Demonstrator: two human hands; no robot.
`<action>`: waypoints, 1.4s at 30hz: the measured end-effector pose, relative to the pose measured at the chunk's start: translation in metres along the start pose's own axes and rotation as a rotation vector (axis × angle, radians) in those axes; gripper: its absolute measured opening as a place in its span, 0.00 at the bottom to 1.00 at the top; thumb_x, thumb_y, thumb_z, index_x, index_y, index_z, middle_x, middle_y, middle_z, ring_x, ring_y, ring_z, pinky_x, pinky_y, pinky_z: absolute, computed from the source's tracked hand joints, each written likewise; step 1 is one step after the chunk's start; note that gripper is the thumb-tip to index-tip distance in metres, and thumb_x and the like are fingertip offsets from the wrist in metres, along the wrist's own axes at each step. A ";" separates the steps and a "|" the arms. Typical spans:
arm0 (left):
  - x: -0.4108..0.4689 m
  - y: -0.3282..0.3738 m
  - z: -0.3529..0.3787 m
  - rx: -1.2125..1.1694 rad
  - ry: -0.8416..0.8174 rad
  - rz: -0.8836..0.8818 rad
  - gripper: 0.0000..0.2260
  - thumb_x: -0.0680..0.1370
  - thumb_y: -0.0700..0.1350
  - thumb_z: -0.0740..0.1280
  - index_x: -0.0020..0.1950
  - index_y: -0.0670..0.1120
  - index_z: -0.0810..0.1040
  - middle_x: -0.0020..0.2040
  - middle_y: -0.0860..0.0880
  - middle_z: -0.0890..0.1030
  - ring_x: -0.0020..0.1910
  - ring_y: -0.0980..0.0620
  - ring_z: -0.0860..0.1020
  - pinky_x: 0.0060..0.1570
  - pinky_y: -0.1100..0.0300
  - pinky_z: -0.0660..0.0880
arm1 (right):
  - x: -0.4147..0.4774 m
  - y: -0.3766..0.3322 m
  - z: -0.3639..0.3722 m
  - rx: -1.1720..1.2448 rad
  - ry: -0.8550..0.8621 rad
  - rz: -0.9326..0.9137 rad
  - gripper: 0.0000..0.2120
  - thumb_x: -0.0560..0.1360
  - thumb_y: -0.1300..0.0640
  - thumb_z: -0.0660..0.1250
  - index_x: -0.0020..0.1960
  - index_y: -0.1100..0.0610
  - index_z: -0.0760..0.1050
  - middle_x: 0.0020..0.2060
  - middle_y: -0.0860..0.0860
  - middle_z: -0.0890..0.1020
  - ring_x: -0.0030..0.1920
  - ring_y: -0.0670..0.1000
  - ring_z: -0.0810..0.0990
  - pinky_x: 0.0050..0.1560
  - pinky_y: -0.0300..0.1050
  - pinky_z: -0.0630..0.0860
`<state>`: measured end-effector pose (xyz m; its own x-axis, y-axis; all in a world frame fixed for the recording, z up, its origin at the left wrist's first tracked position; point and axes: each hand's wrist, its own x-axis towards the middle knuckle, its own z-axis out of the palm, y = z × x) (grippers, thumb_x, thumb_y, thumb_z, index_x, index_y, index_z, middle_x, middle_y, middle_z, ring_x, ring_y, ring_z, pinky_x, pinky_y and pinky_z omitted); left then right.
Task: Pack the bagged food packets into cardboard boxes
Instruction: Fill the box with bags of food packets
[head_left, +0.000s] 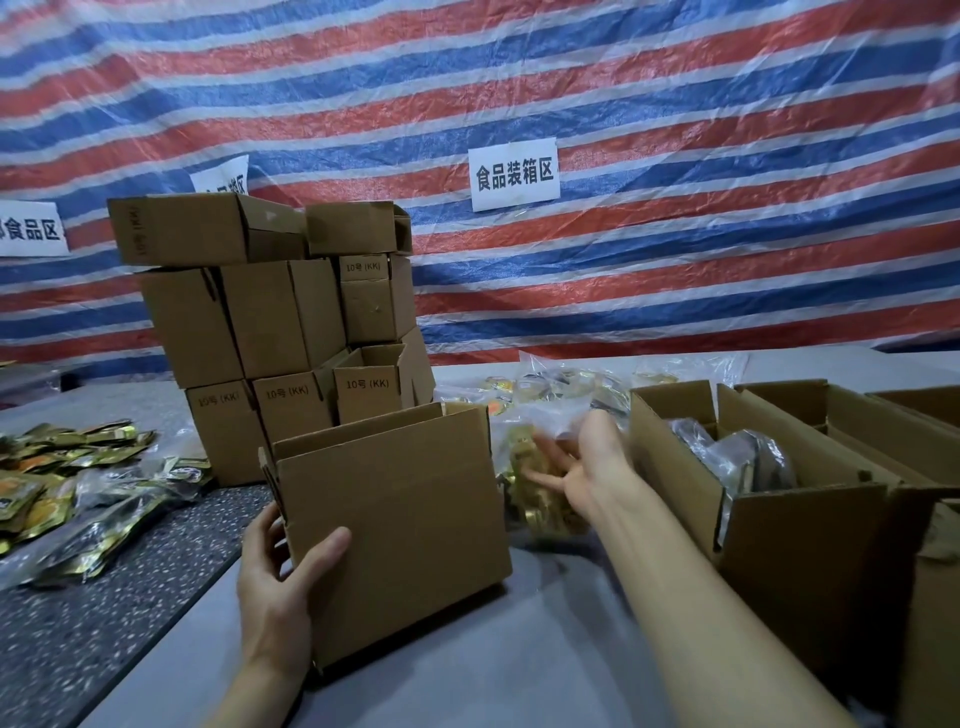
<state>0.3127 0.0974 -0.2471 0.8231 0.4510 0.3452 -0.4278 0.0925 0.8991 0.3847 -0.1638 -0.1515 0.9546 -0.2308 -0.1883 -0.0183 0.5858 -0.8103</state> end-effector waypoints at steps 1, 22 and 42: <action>0.000 0.000 0.000 0.000 -0.001 -0.001 0.46 0.55 0.59 0.78 0.71 0.50 0.73 0.63 0.42 0.80 0.57 0.37 0.81 0.55 0.38 0.80 | -0.001 -0.001 -0.003 -0.046 0.009 0.024 0.14 0.71 0.69 0.51 0.51 0.60 0.72 0.49 0.57 0.78 0.36 0.52 0.83 0.53 0.71 0.78; 0.003 -0.005 -0.001 -0.009 -0.051 -0.005 0.45 0.54 0.59 0.78 0.71 0.51 0.73 0.62 0.41 0.80 0.57 0.37 0.81 0.52 0.42 0.80 | 0.019 0.052 -0.023 -1.507 -0.028 -0.324 0.25 0.78 0.49 0.63 0.74 0.51 0.66 0.74 0.51 0.67 0.75 0.56 0.63 0.72 0.54 0.61; 0.004 -0.009 -0.008 -0.062 -0.073 0.033 0.28 0.63 0.48 0.76 0.63 0.53 0.79 0.55 0.44 0.85 0.49 0.44 0.85 0.39 0.56 0.82 | 0.013 0.043 -0.015 -1.398 0.065 -0.084 0.11 0.73 0.58 0.63 0.51 0.57 0.81 0.57 0.59 0.79 0.60 0.63 0.75 0.65 0.52 0.73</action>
<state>0.3171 0.1052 -0.2556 0.8323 0.3887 0.3952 -0.4755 0.1343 0.8694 0.3921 -0.1529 -0.1970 0.9531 -0.2832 -0.1062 -0.2761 -0.6711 -0.6880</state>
